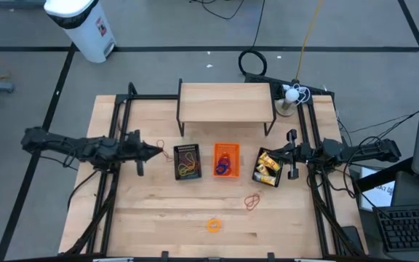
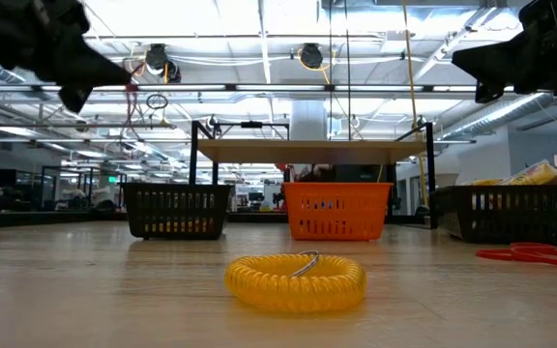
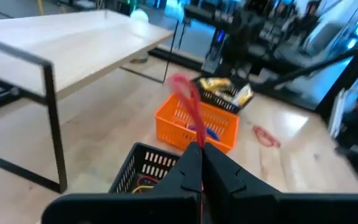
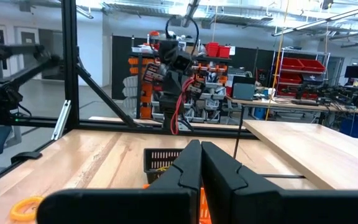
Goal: Pick & Place Office Desk Supplies
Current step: Put the red rubber band into the left black bin
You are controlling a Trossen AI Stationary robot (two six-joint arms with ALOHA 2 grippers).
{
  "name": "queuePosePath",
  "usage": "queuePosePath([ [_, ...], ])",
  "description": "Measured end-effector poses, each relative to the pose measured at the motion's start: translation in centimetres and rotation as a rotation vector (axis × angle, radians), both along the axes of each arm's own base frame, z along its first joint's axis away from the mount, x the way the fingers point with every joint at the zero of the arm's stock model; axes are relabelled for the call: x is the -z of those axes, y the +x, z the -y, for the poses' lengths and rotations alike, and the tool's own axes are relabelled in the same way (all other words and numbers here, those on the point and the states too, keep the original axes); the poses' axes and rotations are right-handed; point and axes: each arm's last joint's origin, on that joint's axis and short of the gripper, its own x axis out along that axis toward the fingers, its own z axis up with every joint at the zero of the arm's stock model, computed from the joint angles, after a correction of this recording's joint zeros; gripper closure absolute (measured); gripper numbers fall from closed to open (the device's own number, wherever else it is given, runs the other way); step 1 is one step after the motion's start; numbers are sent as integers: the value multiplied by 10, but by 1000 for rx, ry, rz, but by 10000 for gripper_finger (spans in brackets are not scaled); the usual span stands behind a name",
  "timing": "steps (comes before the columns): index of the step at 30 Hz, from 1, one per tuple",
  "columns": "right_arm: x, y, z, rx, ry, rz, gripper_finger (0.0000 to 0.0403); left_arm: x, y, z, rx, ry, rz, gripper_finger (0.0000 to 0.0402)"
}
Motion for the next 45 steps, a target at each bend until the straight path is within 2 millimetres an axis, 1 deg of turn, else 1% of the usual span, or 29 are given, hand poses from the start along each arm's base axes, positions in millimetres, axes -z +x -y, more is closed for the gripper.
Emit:
queuePosePath([
  [5,0,0,0,0,0,-2,399,-18,39,7,1,56,-111,401],
  [8,1,0,0,0,-1,-11,399,-24,65,13,29,94,-176,401],
  [11,2,0,0,-1,3,-19,399,-24,87,18,48,118,-253,401],
  [14,3,0,0,-2,3,-31,399,-16,102,18,40,135,-354,401],
  [17,3,0,0,-1,2,-33,399,-4,109,12,4,129,-464,401],
  [21,3,0,0,-1,2,-33,399,13,115,2,-53,92,-563,401],
  [28,3,0,0,-1,1,-30,399,41,127,-6,-47,68,-681,401],
  [31,3,0,0,-1,2,-30,399,51,129,-8,-56,66,-725,401],
  [35,3,0,0,-2,2,-30,399,62,132,-9,-20,40,-777,401],
  [40,3,0,0,-1,3,-30,399,67,135,-9,-12,37,-782,388],
  [45,3,0,0,-1,3,-30,399,57,135,-9,-4,65,-730,343],
])
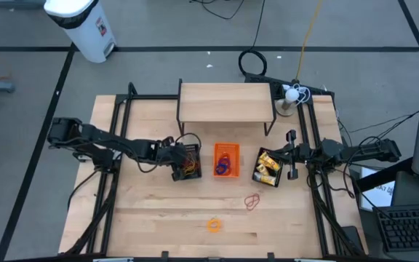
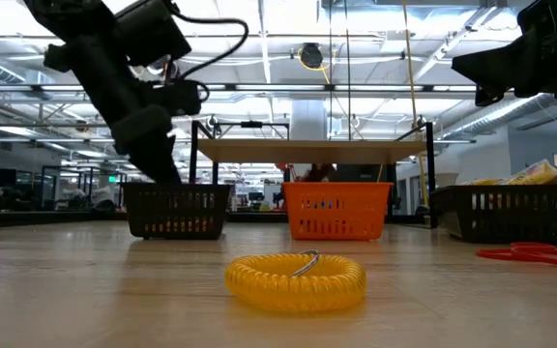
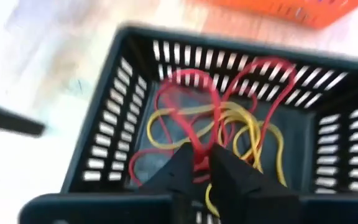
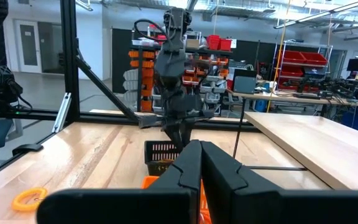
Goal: Pick & Place Office Desk Supplies
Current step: Put the red rubber band into the left black bin, then put the yellow spring rubber band into the orange bin
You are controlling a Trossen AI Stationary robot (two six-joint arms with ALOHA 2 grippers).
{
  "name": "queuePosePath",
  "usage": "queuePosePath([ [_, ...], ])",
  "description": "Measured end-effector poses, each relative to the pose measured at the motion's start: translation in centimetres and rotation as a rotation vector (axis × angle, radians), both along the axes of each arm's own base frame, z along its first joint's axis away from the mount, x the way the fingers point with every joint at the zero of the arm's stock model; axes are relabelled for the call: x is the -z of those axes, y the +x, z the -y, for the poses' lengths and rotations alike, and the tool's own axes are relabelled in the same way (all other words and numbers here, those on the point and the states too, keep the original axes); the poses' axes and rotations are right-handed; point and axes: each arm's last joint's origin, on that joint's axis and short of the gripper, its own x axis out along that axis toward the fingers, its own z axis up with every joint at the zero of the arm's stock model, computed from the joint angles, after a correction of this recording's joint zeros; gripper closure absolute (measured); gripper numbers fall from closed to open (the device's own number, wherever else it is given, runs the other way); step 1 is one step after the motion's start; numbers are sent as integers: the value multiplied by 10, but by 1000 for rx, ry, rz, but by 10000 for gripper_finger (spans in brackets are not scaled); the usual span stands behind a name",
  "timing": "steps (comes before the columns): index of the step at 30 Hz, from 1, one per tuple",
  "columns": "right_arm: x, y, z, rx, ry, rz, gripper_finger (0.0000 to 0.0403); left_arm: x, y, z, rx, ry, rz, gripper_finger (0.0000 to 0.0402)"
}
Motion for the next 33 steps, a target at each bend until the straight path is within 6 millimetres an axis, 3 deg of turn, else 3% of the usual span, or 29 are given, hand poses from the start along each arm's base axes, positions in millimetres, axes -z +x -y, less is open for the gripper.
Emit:
queuePosePath([
  [9,0,0,0,0,0,-2,399,-29,-13,1,53,-34,85,229],
  [15,0,0,0,0,1,-4,399,-64,-39,1,52,41,202,200],
  [19,0,0,0,-1,4,-4,399,-81,-76,3,16,155,368,229],
  [22,0,0,0,-1,4,-1,399,-70,-102,2,24,137,448,281],
  [26,0,0,0,-1,3,-2,399,-50,-125,1,74,68,571,378],
  [33,0,0,0,-3,26,-1,399,-27,-143,-3,89,36,710,399],
])
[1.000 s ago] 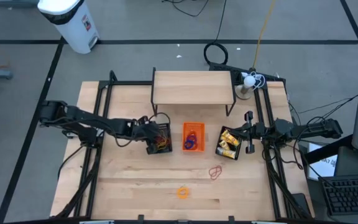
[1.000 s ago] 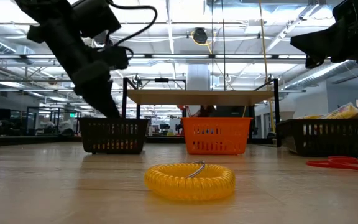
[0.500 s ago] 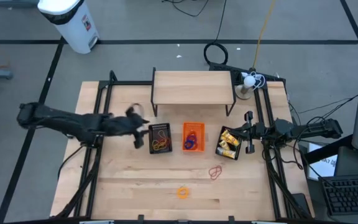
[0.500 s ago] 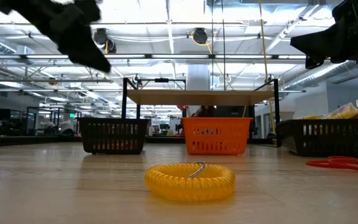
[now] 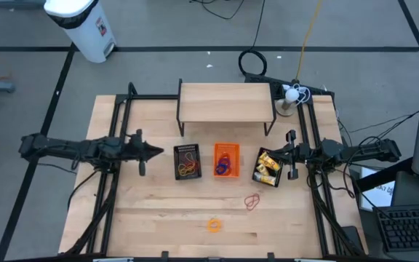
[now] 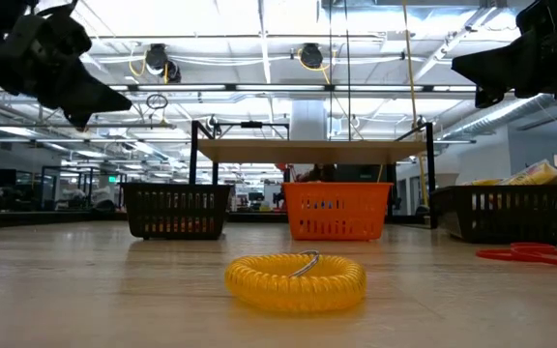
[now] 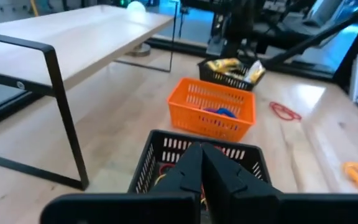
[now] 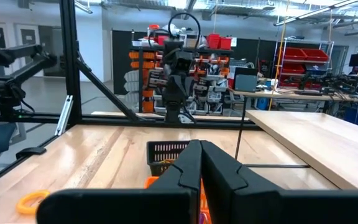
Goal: Pick & Place Office Desk Supplies
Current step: Put the yellow spring rubber band into the orange bin
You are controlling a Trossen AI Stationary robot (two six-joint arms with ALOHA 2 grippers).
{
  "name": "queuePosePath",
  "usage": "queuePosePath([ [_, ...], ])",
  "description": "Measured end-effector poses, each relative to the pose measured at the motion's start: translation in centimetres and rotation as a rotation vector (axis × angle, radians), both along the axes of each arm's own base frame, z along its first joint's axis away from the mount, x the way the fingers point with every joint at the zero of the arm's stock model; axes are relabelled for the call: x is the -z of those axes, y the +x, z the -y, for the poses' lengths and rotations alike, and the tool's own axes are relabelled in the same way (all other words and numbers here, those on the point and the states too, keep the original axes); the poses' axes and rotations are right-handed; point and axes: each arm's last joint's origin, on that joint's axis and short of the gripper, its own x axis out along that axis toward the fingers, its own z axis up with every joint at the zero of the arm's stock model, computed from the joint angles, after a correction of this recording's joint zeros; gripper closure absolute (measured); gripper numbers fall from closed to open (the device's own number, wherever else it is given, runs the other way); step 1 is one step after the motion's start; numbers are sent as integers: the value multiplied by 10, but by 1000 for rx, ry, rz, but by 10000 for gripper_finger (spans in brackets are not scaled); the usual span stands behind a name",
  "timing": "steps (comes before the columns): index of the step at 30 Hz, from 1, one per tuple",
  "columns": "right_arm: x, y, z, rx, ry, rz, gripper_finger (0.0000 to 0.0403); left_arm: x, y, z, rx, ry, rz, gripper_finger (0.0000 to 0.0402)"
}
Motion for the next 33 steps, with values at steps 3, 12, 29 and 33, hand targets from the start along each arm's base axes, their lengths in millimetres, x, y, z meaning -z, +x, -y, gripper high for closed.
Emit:
queuePosePath([
  [3,0,0,0,0,-1,0,399,7,-3,-1,22,12,13,398],
  [12,0,0,0,1,-5,-2,399,9,-5,0,71,106,90,399],
  [29,0,0,0,1,-3,-3,399,27,-10,0,90,141,107,398],
  [33,0,0,0,4,-3,-5,399,29,-10,0,95,138,87,400],
])
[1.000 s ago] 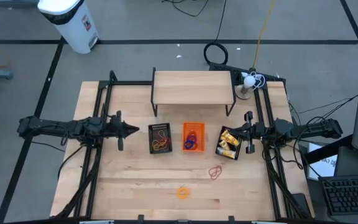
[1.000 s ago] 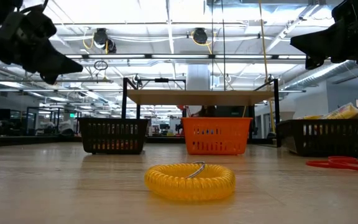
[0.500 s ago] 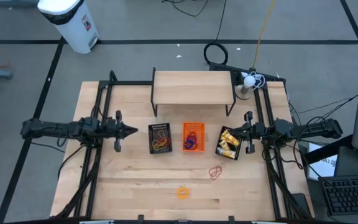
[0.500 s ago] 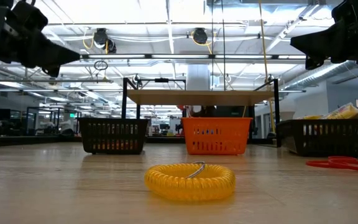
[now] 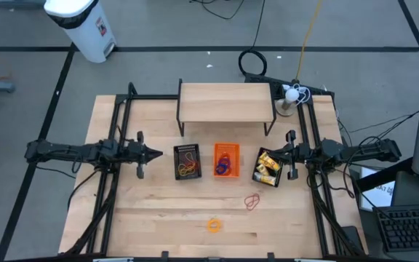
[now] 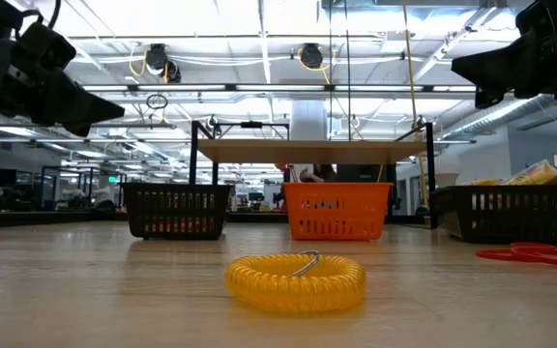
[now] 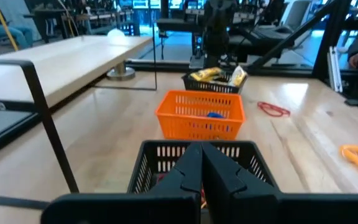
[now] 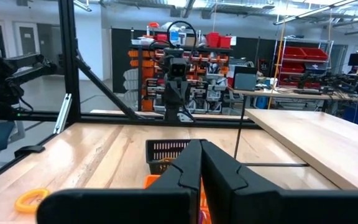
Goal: Pick & Place Office Desk Supplies
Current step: Put the yellow spring rubber band into the orange bin
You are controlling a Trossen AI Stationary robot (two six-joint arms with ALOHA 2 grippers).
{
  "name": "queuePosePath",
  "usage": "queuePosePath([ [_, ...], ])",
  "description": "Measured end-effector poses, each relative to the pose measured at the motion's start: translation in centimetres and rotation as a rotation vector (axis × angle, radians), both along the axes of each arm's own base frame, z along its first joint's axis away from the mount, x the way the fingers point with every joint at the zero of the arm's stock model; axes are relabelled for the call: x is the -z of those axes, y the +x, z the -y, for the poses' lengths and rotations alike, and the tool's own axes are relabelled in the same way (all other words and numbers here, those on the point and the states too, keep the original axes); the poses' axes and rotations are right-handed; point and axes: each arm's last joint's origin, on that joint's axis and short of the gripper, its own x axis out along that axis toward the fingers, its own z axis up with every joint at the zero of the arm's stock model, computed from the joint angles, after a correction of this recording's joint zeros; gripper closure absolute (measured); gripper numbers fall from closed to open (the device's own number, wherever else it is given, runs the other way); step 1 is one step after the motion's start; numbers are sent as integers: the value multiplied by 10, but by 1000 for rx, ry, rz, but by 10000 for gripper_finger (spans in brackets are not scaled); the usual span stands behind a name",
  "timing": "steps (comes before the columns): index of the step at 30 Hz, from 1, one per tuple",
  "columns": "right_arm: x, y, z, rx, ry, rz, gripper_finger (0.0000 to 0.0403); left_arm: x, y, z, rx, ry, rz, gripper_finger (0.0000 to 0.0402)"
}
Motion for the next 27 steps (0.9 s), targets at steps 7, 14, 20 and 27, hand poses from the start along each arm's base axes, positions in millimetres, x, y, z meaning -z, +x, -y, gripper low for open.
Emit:
queuePosePath([
  [7,1,0,0,1,-4,-7,399,2,1,0,1,-10,-28,396],
  [14,1,1,0,1,-1,-8,399,2,1,0,-11,-36,-24,393],
  [20,1,1,0,1,-2,-9,399,1,2,-1,-33,-72,7,399],
  [27,1,1,0,2,-4,-10,399,2,2,-2,-88,-89,-11,382],
])
